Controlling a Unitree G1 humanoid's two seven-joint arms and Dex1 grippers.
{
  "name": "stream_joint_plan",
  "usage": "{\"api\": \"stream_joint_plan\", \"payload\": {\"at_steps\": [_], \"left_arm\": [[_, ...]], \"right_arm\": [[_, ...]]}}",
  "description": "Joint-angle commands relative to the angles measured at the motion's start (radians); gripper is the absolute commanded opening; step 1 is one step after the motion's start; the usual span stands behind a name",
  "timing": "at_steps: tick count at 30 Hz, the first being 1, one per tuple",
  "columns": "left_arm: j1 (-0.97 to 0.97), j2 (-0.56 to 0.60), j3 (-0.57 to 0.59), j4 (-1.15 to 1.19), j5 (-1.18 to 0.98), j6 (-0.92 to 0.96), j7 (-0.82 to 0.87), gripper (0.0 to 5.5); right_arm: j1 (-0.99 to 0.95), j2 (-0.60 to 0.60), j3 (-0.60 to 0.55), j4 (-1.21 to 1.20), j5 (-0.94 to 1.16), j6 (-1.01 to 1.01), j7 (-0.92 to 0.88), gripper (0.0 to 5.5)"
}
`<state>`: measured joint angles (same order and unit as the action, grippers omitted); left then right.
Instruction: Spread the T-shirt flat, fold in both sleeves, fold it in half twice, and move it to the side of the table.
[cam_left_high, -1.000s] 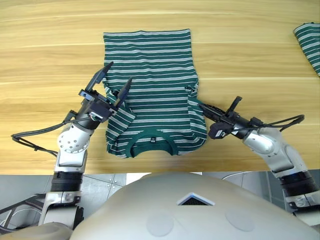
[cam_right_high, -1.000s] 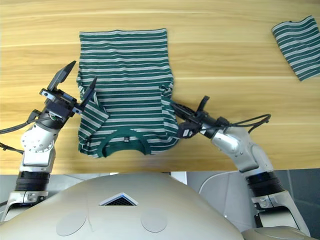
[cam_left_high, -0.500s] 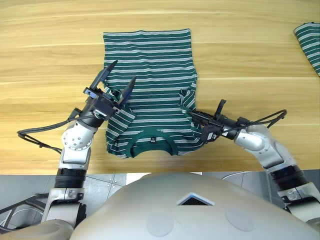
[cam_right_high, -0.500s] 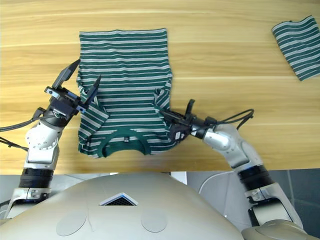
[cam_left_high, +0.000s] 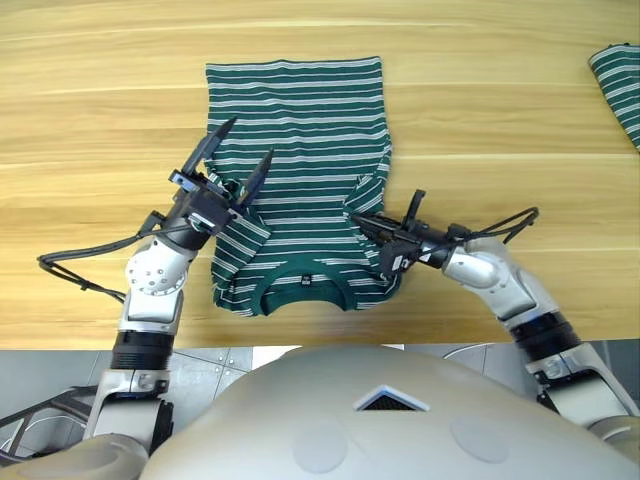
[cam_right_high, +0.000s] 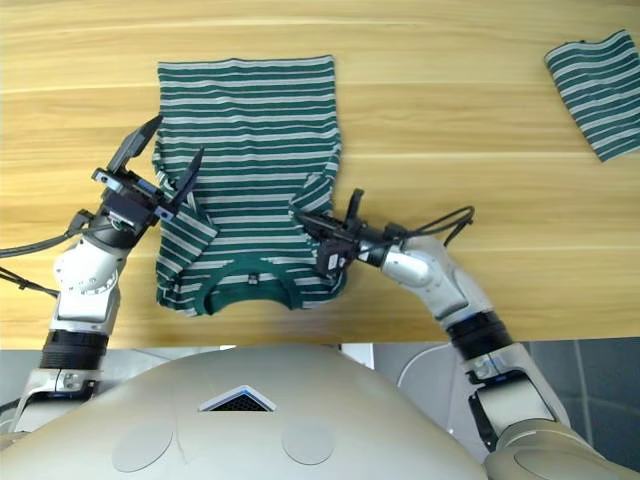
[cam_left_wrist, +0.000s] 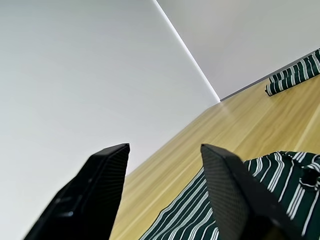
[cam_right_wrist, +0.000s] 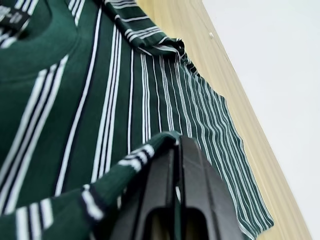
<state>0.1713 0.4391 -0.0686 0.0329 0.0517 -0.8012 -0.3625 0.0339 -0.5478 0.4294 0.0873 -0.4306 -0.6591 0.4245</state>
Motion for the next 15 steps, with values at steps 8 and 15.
{"api": "stream_joint_plan", "payload": {"at_steps": [8, 15], "left_arm": [[-0.015, 0.001, -0.016, 0.013, -0.007, -0.002, -0.016, 2.66], [-0.016, 0.003, -0.018, 0.034, -0.010, -0.008, -0.019, 2.66]], "right_arm": [[-0.003, -0.021, 0.027, 0.022, -0.022, -0.029, 0.028, 1.54], [0.044, -0.062, 0.008, -0.025, 0.015, -0.038, 0.040, 2.25]]}}
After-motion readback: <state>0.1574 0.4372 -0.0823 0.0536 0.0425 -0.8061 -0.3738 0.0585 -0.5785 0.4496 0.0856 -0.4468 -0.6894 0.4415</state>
